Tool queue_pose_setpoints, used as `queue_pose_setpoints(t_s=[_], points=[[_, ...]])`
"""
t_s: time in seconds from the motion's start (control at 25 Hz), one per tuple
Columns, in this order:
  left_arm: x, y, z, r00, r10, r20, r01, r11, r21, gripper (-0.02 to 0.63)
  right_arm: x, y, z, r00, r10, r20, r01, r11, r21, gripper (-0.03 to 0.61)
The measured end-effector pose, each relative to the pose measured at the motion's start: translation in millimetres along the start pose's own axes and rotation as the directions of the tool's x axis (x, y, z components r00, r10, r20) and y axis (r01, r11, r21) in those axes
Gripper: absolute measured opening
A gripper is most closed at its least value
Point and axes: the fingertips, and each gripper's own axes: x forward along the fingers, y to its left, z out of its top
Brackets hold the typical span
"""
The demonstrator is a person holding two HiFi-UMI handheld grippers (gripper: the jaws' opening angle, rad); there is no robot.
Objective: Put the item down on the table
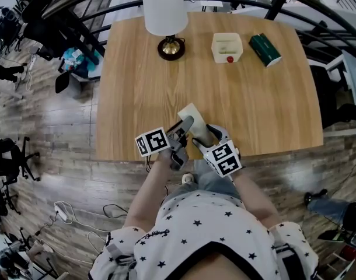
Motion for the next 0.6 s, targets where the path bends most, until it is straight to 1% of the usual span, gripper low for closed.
queue_pose_setpoints(t_s=[0.12,0.28,0.4,0.6], points=[[3,8,-1,0.999,0.037,-0.016,-0.037,0.999,0.01,0.149,5,-2,-3,1.0,-0.003,-0.01,0.003,1.0,0.001,0.284],[6,15,-5,0.995,0.09,-0.052,-0.087,0.995,0.057,0.163,8,-8,-6,1.0,-0.018,-0.02,0.018,1.0,0.02,0.284],[9,17,-9,0.992,0.109,-0.07,-0.104,0.992,0.067,0.169,10,-14,-9,0.999,-0.019,-0.032,0.02,0.999,0.034,0.284],[12,24,-12,0.987,0.137,-0.084,-0.131,0.989,0.075,0.176,15,-19,-14,0.998,-0.023,-0.051,0.024,0.999,0.026,0.282]])
